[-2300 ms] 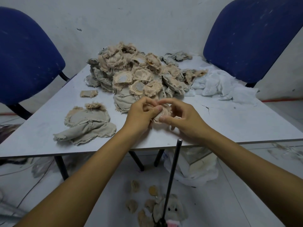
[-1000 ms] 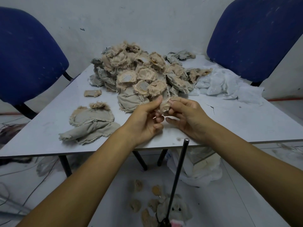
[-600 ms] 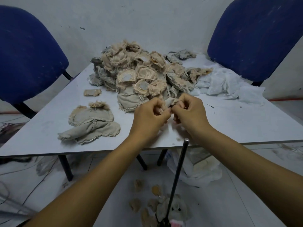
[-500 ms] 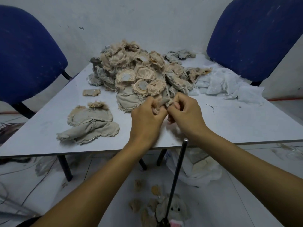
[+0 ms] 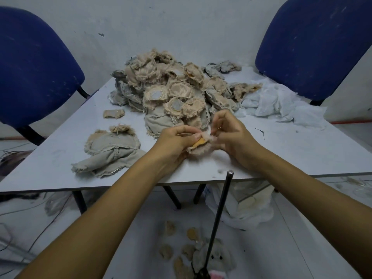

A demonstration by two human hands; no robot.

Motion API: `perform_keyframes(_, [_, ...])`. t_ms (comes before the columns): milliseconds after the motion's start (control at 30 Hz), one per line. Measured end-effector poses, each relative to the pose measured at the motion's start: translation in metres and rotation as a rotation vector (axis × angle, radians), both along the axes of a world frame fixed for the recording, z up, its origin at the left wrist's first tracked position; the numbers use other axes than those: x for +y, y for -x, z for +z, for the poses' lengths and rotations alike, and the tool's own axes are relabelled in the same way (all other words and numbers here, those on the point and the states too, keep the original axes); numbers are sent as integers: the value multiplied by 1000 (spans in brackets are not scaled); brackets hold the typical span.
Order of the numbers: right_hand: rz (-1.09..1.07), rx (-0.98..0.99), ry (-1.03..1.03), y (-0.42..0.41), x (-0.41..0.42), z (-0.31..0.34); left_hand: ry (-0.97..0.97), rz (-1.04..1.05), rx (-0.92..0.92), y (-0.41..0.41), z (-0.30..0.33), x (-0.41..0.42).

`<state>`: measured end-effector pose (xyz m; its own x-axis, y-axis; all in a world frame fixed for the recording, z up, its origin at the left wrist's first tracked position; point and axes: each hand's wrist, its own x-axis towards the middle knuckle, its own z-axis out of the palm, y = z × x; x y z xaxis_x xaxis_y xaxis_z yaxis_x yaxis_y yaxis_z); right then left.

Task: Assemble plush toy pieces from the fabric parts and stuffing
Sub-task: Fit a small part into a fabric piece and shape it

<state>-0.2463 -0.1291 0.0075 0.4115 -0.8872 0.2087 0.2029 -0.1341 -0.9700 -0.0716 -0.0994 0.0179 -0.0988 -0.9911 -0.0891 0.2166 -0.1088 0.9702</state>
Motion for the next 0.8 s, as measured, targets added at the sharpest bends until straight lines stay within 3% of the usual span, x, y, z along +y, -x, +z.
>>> perform_keyframes(100, [-198, -224, -231, 4, -9, 0, 38, -216, -78, -4, 3, 3])
perform_keyframes(267, [-259, -37, -112, -2, -8, -7, 504, 107, -1040, -6, -6, -7])
perform_keyframes(400, [-256, 24, -77, -1, -7, -8, 524, 52, -1514, 1, -20, -11])
perform_keyframes(533, [-234, 21, -71, -2, -7, -8, 506, 95, -1616, 7, -22, -15])
perform_keyframes(800, [-262, 75, -33, -3, -8, -10, 597, 183, -1456, 4, -23, -14])
